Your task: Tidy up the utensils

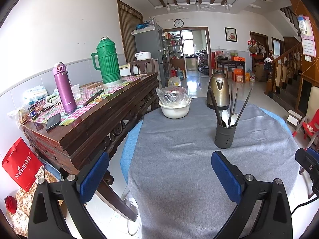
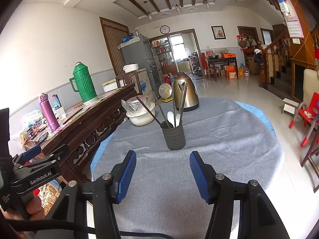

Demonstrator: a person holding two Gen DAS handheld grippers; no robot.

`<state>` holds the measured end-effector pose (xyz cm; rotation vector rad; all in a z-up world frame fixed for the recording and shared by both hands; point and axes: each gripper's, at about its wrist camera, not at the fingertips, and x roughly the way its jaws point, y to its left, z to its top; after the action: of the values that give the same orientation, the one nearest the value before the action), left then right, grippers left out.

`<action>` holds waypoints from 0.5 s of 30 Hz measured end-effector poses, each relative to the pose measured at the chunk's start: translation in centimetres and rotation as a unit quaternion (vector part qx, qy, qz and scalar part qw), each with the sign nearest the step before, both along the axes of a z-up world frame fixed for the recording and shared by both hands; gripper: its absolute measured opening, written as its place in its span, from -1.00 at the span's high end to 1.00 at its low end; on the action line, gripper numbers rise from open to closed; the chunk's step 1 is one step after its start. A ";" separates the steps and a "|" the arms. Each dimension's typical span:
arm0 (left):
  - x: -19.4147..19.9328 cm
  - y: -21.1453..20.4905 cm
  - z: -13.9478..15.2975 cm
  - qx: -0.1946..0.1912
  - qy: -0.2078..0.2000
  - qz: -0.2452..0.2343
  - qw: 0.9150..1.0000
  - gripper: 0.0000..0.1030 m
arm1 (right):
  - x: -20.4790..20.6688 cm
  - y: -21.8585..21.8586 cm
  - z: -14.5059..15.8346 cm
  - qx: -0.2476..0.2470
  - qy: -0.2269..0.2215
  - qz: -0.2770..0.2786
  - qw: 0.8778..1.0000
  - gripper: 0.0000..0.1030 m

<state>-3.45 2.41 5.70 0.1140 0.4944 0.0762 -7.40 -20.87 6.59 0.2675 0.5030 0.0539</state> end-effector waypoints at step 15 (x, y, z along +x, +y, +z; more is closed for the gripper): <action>-0.2 0.2 0.0 -0.002 -0.002 0.002 1.000 -0.98 | 0.0 0.3 0.2 -0.001 -0.001 0.002 1.000 -0.17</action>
<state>-3.63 2.57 5.75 0.1093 0.4910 0.0804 -7.37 -20.62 6.74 0.2652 0.5013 0.0572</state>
